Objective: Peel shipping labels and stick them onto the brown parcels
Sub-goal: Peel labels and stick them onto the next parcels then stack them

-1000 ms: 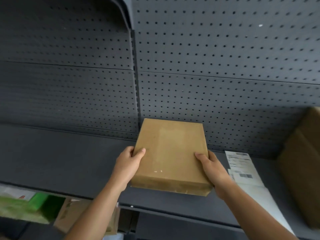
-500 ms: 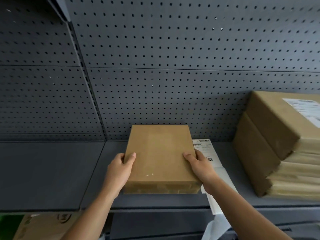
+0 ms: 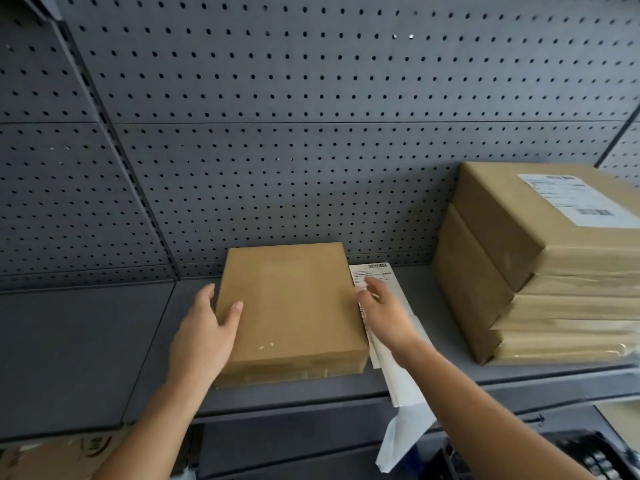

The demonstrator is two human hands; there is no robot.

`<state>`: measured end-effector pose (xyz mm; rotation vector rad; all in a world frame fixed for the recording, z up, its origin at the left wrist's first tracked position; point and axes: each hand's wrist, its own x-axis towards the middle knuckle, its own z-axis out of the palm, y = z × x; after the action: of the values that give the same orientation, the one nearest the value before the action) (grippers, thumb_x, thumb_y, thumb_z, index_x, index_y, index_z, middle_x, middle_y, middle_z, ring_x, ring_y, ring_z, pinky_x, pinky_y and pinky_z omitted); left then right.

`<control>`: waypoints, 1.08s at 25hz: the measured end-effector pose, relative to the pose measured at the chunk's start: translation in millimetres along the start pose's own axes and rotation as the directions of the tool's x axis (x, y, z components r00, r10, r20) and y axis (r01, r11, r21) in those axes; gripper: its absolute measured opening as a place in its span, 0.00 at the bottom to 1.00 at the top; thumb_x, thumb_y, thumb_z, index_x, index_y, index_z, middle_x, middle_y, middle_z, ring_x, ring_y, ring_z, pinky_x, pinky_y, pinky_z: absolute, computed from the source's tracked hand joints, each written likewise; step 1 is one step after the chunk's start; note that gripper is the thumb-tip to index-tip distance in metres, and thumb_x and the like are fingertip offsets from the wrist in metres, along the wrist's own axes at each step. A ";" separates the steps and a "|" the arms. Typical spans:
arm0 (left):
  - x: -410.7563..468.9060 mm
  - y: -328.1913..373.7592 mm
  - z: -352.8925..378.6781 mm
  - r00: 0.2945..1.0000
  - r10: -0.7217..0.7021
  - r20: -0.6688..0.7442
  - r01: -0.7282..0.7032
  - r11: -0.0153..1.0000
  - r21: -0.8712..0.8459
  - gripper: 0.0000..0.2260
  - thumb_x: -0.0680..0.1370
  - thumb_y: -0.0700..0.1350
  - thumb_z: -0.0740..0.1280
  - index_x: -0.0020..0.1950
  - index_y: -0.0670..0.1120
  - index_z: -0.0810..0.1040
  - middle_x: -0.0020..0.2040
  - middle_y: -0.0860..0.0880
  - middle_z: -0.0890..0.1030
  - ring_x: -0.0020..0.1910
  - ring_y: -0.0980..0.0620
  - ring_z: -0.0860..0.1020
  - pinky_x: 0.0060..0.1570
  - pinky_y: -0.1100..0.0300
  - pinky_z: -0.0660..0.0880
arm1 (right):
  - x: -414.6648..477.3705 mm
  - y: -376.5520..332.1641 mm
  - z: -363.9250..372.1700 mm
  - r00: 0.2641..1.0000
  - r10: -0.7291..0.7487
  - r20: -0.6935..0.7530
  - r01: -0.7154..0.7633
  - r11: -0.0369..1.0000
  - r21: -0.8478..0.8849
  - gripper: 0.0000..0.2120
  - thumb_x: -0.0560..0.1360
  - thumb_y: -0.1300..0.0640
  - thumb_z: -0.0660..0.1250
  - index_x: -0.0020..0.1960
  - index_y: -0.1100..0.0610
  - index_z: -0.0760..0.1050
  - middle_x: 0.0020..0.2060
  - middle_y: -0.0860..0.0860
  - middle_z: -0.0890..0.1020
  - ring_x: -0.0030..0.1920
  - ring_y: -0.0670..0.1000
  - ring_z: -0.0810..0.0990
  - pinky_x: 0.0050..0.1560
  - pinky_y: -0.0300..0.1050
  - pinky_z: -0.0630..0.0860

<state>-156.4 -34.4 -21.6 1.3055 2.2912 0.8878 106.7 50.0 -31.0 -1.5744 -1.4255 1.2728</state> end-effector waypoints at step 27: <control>-23.6 148.1 109.1 0.844 0.432 0.318 -0.193 0.797 -0.572 0.16 0.84 0.51 0.63 0.44 0.43 0.82 0.36 0.46 0.85 0.34 0.51 0.81 0.37 0.58 0.80 | 4.3 -9.2 -92.9 0.787 -0.548 -0.284 0.290 0.734 -0.614 0.13 0.79 0.53 0.67 0.63 0.50 0.73 0.60 0.47 0.73 0.52 0.52 0.76 0.37 0.45 0.71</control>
<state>13.1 38.6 -2.5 1.4681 1.3668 1.0932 190.6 68.6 5.7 -1.5942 -1.7810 0.1836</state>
